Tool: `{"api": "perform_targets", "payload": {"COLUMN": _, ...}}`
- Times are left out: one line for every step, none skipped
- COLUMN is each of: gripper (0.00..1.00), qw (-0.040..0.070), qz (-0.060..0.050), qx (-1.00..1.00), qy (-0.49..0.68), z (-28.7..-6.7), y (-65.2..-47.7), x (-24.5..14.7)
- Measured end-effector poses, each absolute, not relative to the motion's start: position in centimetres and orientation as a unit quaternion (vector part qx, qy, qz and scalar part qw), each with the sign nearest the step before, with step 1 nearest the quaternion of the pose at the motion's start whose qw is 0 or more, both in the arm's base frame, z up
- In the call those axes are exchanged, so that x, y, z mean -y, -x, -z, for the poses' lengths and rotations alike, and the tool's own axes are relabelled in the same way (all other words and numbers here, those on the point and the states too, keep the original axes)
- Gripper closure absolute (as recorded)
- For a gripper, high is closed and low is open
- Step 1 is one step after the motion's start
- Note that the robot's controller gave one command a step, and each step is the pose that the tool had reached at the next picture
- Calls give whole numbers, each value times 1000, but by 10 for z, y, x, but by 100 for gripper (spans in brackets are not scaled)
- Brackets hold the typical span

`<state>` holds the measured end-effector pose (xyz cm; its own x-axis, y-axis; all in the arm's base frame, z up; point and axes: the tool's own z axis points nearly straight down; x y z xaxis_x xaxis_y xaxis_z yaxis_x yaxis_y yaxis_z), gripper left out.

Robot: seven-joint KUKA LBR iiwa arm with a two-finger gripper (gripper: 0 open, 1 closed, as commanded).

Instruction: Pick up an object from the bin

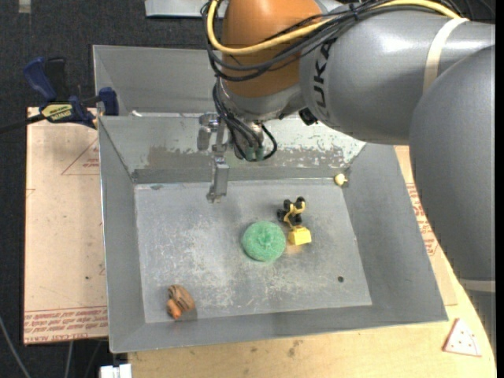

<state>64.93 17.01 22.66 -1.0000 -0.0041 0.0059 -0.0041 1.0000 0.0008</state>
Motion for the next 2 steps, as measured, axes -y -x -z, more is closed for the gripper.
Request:
{"api": "perform_targets", "payload": {"gripper": 0, "qw": -1, "qz": 1, "qx": 1000, "qy": -1, "z": -232, "y": -651, "x": -169}}
{"api": "perform_targets", "payload": {"gripper": 0, "qw": -3, "qz": 2, "qx": 999, "qy": -40, "z": -226, "y": -632, "x": -147}}
